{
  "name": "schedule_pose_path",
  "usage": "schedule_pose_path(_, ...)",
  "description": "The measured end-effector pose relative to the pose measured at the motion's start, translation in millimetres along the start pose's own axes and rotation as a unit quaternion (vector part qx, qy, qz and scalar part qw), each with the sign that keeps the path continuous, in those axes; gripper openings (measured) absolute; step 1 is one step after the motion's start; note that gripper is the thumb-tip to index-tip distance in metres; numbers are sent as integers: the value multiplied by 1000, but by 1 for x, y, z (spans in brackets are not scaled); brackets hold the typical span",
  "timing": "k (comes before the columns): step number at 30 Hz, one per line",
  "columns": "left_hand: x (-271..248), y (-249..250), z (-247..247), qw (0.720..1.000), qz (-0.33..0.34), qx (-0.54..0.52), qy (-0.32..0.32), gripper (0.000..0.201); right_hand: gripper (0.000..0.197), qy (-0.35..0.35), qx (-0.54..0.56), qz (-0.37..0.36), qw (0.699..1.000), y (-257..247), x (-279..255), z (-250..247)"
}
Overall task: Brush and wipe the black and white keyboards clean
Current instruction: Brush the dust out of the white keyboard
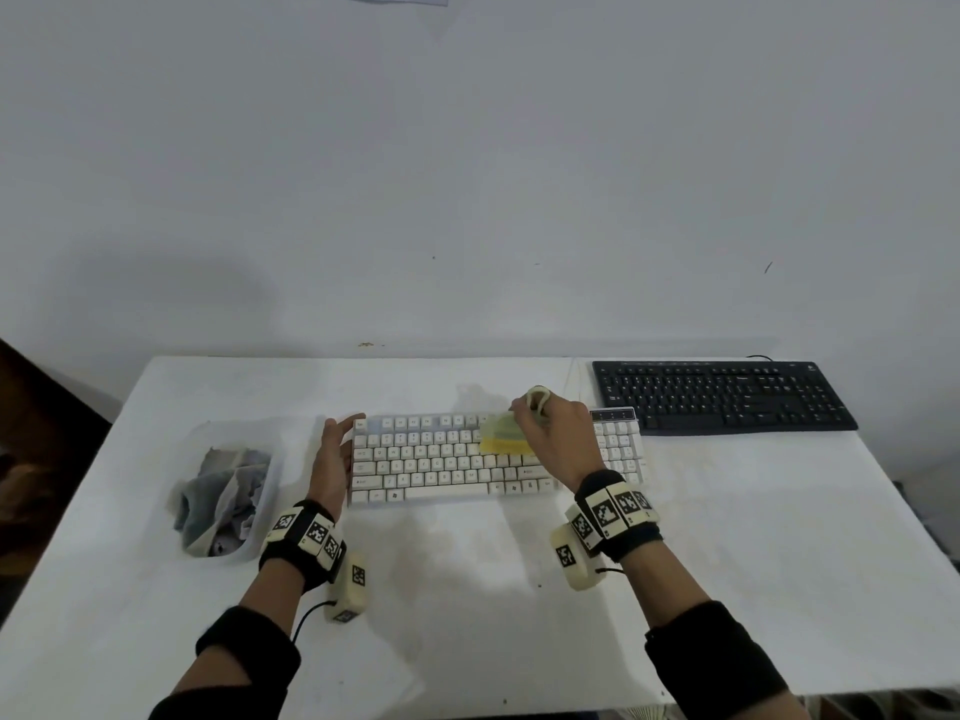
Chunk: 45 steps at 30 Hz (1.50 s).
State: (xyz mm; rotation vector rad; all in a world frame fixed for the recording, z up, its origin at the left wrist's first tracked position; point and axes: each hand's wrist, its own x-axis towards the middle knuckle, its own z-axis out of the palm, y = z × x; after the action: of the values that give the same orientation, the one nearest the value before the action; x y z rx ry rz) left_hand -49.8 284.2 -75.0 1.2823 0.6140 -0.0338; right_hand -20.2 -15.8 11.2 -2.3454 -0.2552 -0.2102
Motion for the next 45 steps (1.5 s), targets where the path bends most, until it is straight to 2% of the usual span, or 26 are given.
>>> schedule_pose_path(3,1,1,0,1000,4,5,6,26,24,1,-52,-13,999,5,0,-3)
schedule_pose_path(7,7,-2,-5,1000,9,23,0,31,26,35,-76,-7,996,5,1,-7)
schedule_pose_path(10,4,1,-2,1000,24,16,-8,28,26,11,-35,-16,999,-4,-5,-2)
schedule_pose_path(13,2,0,-1,999,30,15,-8,22,22,-2,-47,-39,998,-6,-6,-2)
schedule_pose_path(19,16,-25,-18,992,91,81,-16,35,27,2,-45,-1,999,6,-1,-8)
schedule_pose_path(28,-23,-37,-21,998,51,24,-10,36,33,-26,20,8,999,9,-24,-23)
schedule_pose_path(32,-60,-20,-5,999,30,-8,22,46,32,-51,68,-21,996,8,-31,-33)
schedule_pose_path(35,-73,-11,5,999,31,-3,28,48,26,-80,47,-51,994,11,-34,-33)
schedule_pose_path(38,-70,-16,6,998,39,6,42,42,21,-59,-3,-71,996,23,-36,-34)
schedule_pose_path(40,-62,-23,1,997,49,2,53,29,18,-35,-24,-66,997,24,-35,-36)
schedule_pose_path(42,-41,-37,-6,997,65,8,50,21,20,-17,-1,-59,998,23,-34,-35)
schedule_pose_path(45,-35,-42,-9,995,82,45,31,19,23,-40,70,-53,995,20,-39,-28)
